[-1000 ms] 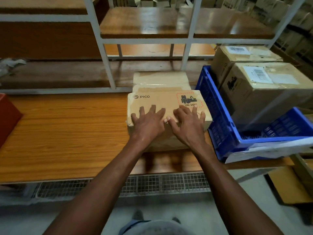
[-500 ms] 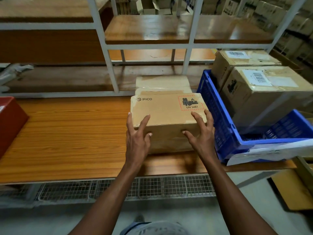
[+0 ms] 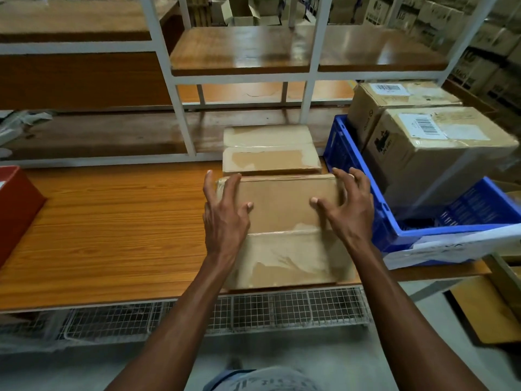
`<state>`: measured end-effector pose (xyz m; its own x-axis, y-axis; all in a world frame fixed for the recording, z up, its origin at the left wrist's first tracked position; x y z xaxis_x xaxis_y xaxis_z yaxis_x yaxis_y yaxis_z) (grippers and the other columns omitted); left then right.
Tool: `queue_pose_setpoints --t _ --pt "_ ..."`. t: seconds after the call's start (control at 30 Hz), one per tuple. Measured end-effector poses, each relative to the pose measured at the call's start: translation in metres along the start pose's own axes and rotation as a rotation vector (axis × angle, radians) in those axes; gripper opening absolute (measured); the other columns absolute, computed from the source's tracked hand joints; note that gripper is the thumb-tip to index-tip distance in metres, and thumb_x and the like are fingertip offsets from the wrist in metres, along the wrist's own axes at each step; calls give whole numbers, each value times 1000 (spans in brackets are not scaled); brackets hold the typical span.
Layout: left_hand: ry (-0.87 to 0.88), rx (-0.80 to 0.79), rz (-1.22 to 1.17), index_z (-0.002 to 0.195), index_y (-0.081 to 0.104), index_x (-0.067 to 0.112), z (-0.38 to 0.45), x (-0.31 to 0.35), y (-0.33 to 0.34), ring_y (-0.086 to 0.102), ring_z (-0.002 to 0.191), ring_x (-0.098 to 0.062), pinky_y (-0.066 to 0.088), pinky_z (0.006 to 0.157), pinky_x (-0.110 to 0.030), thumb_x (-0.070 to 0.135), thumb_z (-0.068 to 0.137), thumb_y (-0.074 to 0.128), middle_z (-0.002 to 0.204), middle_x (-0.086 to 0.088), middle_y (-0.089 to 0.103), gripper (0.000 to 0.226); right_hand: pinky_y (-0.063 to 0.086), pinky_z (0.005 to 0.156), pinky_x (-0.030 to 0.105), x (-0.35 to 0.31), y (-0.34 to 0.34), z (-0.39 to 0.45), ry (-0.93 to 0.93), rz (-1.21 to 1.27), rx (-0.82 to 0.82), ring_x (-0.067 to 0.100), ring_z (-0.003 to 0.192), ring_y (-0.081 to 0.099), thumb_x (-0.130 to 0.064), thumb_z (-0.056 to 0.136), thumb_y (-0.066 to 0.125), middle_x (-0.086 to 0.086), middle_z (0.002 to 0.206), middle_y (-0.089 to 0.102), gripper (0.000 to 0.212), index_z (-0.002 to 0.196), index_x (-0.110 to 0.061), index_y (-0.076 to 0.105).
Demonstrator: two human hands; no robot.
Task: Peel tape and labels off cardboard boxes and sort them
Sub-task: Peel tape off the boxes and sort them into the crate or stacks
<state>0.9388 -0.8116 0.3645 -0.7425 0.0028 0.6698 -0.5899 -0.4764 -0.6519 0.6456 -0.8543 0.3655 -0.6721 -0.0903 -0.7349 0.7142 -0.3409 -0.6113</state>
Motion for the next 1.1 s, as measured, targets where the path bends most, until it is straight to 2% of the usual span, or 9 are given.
queue_pose_setpoints --t 0.07,0.13,0.2,0.5,0.67,0.77,0.83,0.97,1.1 --pt "-11 -104 16 145 45 35 6 -7 14 52 130 -41 57 93 -54 36 81 85 168 3 4 76 40 111 58 4 5 5 40 -46 -29 30 139 42 -51 77 85 -5 159 33 72 141 -39 54" --pt "-13 -252 75 146 44 33 6 -14 36 44 135 -43 46 105 -54 49 75 86 168 1 4 85 36 114 58 9 15 9 65 -82 -84 33 137 43 -51 80 83 -3 158 35 66 139 -36 57" --pt "-16 -337 116 145 45 33 3 -23 53 40 134 -44 36 108 -52 56 74 84 167 -2 7 85 32 115 57 19 29 12 90 -105 -152 35 136 43 -49 83 81 -3 158 36 60 137 -33 59" --pt "-104 -446 152 150 45 33 24 -51 89 34 135 -46 28 111 -51 52 86 75 163 -5 23 73 26 120 61 33 74 24 115 -178 -406 36 145 34 -48 81 85 -2 160 35 64 139 -39 59" --pt "-96 -468 264 148 46 36 42 -48 96 35 134 -46 28 109 -50 53 88 72 164 -6 24 67 15 120 66 25 96 31 95 -468 -679 41 154 16 -55 80 82 5 166 26 86 154 -37 43" --pt "-50 -468 423 144 47 38 50 -41 98 33 135 -44 30 106 -52 58 86 71 160 -8 32 65 37 110 57 11 106 30 15 -611 -718 35 139 42 -52 81 82 11 150 44 83 151 -27 46" --pt "3 -475 525 139 50 35 53 -33 98 29 138 -43 30 106 -54 58 87 70 156 -10 36 60 46 103 52 7 109 31 5 -642 -711 34 130 50 -51 79 84 11 143 49 79 145 -23 50" --pt "186 -511 553 138 54 32 35 0 109 39 136 -35 32 107 -54 43 96 66 148 -8 48 46 50 98 47 2 104 40 35 -630 -755 31 123 57 -49 75 89 7 138 60 73 137 -22 60" --pt "168 -700 567 148 46 34 23 0 120 42 134 -34 41 104 -54 65 88 66 149 -9 45 70 49 103 49 -5 100 45 37 -723 -865 31 128 55 -48 69 92 5 143 59 83 140 -22 58"
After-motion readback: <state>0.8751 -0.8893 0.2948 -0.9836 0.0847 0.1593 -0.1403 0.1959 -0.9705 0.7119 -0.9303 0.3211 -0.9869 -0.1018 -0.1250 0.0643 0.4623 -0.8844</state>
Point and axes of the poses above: each hand's wrist, its own z-axis towards the middle knuckle, its own y-axis out of the palm, x = y × z, the point moved 9 cm from there along z, towards the middle knuckle
